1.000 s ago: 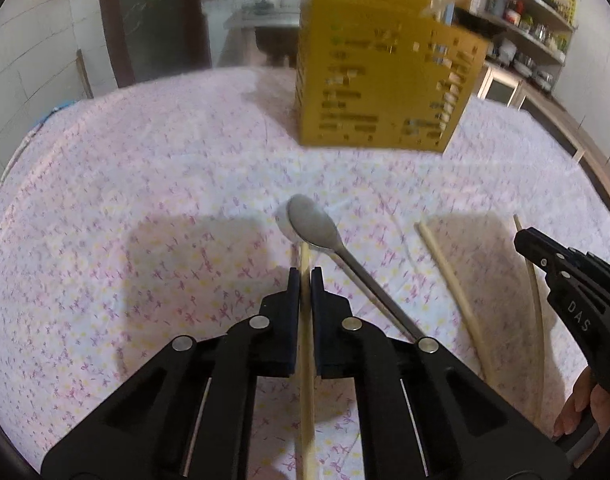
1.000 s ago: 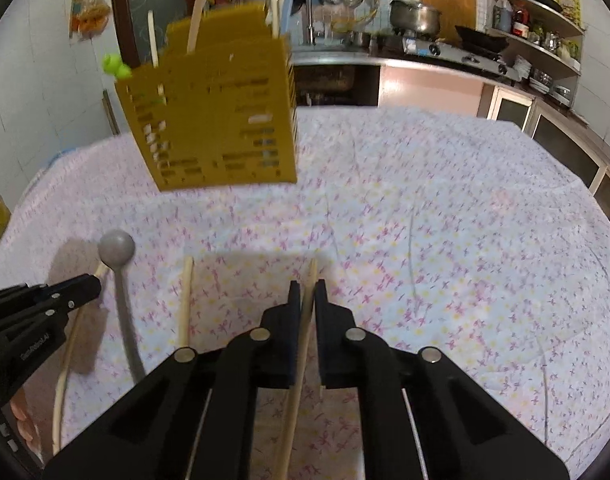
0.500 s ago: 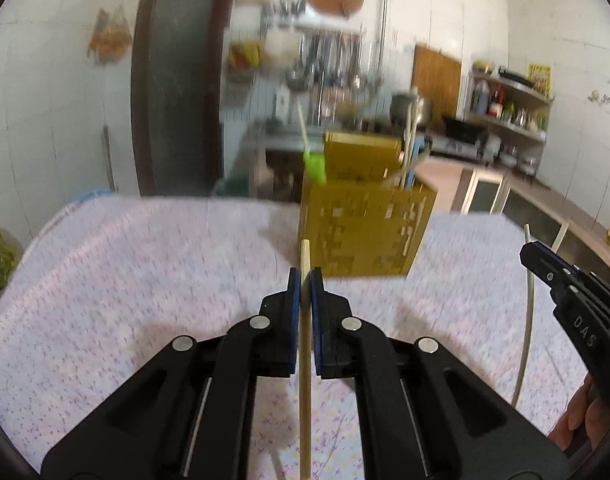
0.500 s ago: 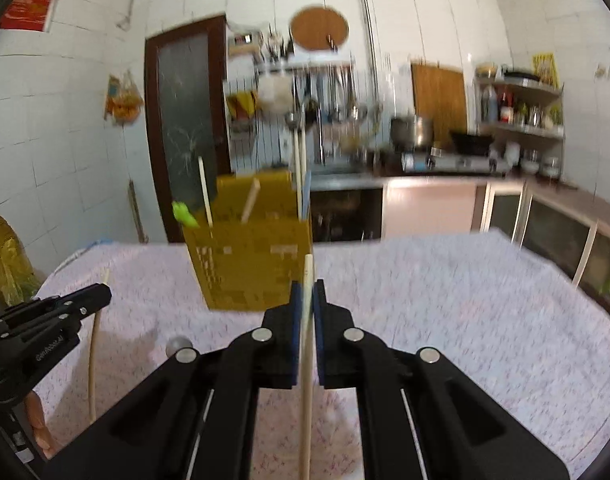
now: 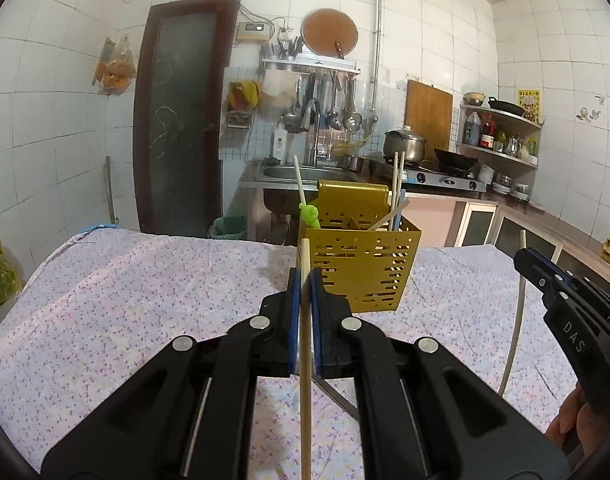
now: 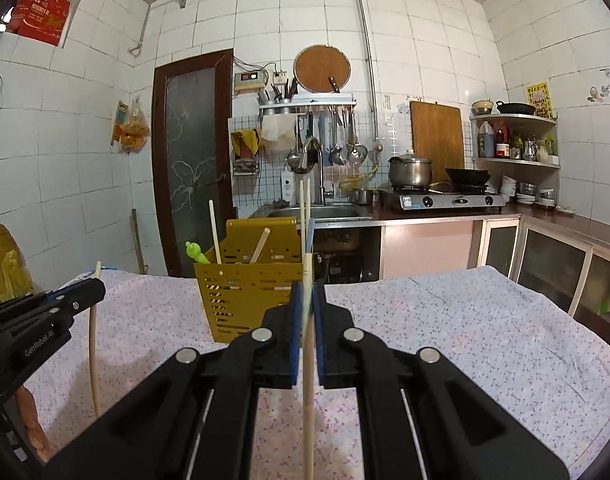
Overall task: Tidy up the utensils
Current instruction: 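Lift and carry both chopsticks in both tools to the yellow holder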
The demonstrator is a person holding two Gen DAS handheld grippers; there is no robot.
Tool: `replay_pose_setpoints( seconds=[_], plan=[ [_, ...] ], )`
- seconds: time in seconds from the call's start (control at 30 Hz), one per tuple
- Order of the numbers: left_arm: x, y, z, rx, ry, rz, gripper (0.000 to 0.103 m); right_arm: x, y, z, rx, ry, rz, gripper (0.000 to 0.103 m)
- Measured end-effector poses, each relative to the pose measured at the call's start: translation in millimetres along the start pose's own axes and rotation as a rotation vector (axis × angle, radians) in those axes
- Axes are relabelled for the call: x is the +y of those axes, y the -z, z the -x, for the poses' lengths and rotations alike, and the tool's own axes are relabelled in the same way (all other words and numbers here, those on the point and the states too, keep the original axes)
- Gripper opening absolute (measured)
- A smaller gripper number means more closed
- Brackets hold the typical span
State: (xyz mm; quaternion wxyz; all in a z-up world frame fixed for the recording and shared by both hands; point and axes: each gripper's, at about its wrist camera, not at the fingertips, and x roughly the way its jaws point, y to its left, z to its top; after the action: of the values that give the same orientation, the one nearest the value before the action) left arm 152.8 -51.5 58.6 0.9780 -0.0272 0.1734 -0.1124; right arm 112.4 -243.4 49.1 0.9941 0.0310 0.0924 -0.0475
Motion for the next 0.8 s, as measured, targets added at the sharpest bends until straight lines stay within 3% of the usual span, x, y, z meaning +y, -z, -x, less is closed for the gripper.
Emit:
replay_pose_setpoints(
  seconds=[0.8],
  plan=[
    [0.1,-0.8,7.9,-0.035,-0.003,-0.029,0.004,1.9,2.0,6.2,-0.018,-0.010,0.004,0.006]
  ],
)
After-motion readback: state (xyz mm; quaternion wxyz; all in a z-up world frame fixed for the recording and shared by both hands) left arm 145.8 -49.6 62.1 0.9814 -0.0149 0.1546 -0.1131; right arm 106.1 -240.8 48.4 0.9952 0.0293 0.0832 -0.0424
